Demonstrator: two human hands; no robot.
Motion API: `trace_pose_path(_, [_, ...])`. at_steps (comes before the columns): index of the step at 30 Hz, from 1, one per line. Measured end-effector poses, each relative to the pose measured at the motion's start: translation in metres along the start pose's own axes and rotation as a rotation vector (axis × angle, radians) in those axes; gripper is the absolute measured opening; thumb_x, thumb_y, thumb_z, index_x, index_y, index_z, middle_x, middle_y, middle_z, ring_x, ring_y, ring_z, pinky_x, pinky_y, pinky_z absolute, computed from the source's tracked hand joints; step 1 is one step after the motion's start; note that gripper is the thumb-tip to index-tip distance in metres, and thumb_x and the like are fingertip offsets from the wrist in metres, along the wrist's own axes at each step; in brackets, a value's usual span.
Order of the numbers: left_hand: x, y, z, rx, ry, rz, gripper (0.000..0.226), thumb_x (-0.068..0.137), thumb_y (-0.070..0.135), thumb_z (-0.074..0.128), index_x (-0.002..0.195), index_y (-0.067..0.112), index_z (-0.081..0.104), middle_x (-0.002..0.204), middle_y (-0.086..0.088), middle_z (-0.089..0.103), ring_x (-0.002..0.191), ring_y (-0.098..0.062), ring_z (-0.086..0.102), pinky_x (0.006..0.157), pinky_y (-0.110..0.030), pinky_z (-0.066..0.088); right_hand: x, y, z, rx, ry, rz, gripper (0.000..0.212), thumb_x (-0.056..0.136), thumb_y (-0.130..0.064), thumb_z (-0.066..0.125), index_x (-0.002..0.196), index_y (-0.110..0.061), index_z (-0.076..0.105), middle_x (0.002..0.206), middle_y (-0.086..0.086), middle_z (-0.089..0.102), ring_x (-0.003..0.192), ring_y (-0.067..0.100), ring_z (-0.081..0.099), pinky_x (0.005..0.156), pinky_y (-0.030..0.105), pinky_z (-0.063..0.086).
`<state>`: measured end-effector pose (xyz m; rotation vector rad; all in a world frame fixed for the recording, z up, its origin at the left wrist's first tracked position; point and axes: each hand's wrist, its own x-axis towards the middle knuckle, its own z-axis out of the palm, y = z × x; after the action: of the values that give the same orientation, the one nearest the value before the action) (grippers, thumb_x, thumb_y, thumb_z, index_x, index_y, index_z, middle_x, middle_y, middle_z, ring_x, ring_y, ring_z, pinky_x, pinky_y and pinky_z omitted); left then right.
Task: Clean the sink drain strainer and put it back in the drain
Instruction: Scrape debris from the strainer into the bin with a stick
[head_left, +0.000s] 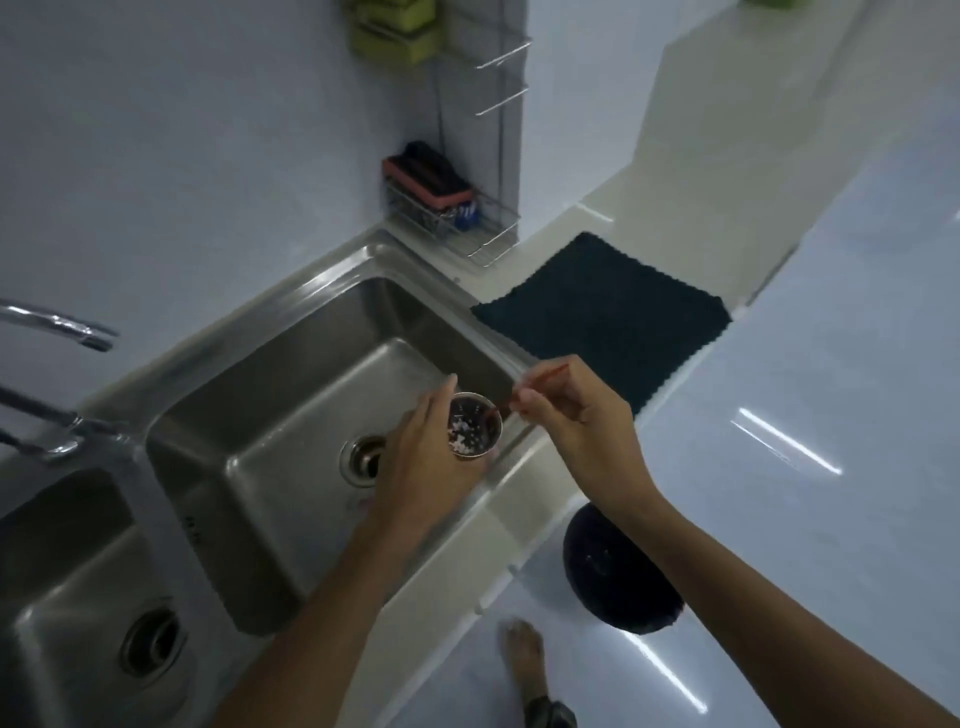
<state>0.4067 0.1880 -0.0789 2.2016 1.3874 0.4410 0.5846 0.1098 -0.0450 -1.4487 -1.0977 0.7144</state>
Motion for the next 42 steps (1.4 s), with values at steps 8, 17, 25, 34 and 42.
trace_pose_path(8, [-0.044,0.143,0.089,-0.094,-0.144,0.109,0.098,0.067,0.062,0.087,0.144,0.031,0.035,0.131,0.002,0.064,0.117,-0.024,0.063,0.095,-0.044,0.057,-0.093,0.005,-0.155,-0.157,0.268,0.122,0.007,0.095,-0.022,0.074,0.102,-0.022,0.073,0.092,-0.016,0.077,0.087,0.003,0.076,0.081,0.016,0.059])
trace_pose_path(17, [-0.080,0.166,0.291,-0.047,-0.375,0.051,0.078,0.066,0.053,0.091,0.130,0.027,0.054,0.119,0.006,0.066,0.109,-0.021,0.059,0.089,-0.044,0.055,-0.194,0.172,-0.238,-0.125,0.392,0.409,0.002,0.093,-0.027,0.076,0.094,-0.027,0.073,0.087,-0.021,0.075,0.087,0.000,0.074,0.075,0.014,0.056])
trace_pose_path(25, [-0.074,0.062,0.478,-0.065,-0.507,0.010,0.071,0.071,0.044,0.093,0.130,0.028,0.056,0.114,0.014,0.068,0.104,-0.008,0.066,0.084,-0.026,0.057,-0.229,0.410,-0.187,-0.133,0.374,0.540,0.007,0.095,-0.033,0.072,0.098,-0.027,0.073,0.091,-0.018,0.075,0.087,0.002,0.072,0.077,0.025,0.061])
trace_pose_path(34, [-0.071,-0.029,0.582,-0.003,-0.629,0.037,0.067,0.073,0.036,0.092,0.129,0.026,0.056,0.110,0.019,0.063,0.098,0.004,0.062,0.081,-0.001,0.044,-0.257,0.557,-0.129,-0.170,0.435,0.657,0.009,0.097,-0.038,0.069,0.097,-0.029,0.069,0.088,-0.012,0.075,0.081,0.006,0.070,0.074,0.033,0.061])
trace_pose_path(42, [-0.058,-0.052,0.594,0.041,-0.628,0.095,0.068,0.073,0.030,0.094,0.131,0.017,0.060,0.122,0.003,0.069,0.113,-0.014,0.065,0.095,-0.027,0.055,-0.254,0.576,-0.111,-0.180,0.559,0.698,0.008,0.099,-0.029,0.068,0.098,-0.021,0.070,0.087,-0.009,0.073,0.082,0.007,0.069,0.076,0.033,0.061])
